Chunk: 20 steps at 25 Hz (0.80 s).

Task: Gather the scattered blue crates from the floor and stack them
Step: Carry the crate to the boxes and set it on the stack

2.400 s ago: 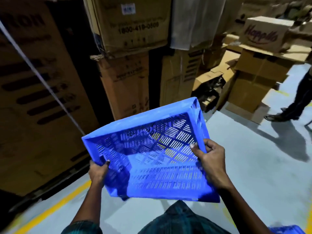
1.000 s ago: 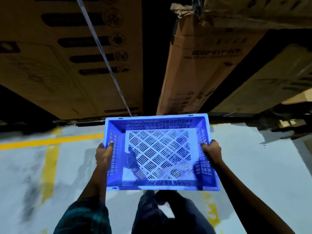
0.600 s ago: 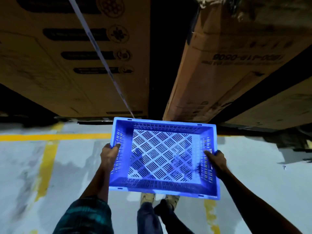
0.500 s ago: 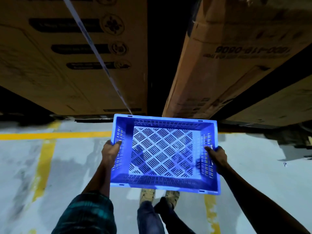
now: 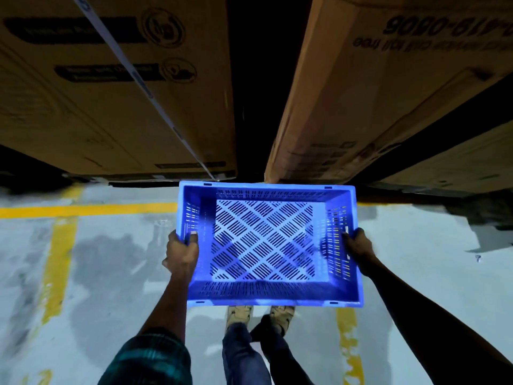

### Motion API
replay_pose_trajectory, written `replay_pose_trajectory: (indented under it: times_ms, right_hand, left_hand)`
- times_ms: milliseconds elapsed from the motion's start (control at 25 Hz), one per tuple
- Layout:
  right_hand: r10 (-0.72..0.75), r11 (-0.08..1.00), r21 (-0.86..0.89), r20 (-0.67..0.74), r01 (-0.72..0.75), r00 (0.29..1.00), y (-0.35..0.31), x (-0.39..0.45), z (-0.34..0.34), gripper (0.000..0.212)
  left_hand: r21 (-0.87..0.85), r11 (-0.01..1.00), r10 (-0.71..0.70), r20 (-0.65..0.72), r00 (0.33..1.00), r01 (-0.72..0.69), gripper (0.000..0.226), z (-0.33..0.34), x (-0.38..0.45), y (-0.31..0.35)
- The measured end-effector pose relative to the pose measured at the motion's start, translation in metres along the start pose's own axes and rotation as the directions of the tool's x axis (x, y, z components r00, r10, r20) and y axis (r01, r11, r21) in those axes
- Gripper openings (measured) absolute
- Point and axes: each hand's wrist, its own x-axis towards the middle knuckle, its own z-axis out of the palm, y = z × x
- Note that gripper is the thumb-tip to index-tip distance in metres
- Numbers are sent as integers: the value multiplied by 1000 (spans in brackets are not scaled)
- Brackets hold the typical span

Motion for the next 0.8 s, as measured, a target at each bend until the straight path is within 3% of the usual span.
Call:
replay_pose_trajectory:
  times_ms: [80,320,480,560,640,720,800]
  right_hand:
    - [-13,997,-79,23,15,1000,-1,-11,-3,20]
    - [31,990,-138,83,-19,996,5,0,-1,15]
    - [29,998,-61,77,-24,997,-2,11,-1,16]
    - [17,999,-29,80,-15,997,-3,9,0,19]
    - [-85,995,-50,24,86,996,5,7,8,45]
    - [-159,971,-189,-40,149,986,13,-2,21,78]
    - [-178,937,-319,-97,139,979,12,-9,33,89]
  left_hand:
    - [68,998,13,16,1000,-14,39,-2,-1,-1]
    - [166,983,-95,89,992,79,48,-6,-6,3]
    - [115,982,-164,146,976,148,68,-3,6,7]
    - [61,987,-155,160,975,147,66,-3,11,13]
    - [-7,993,-114,190,975,117,52,-5,11,17]
    - [-28,994,-98,214,972,106,44,-7,10,18]
    - [-17,995,-93,241,966,100,45,-9,12,17]
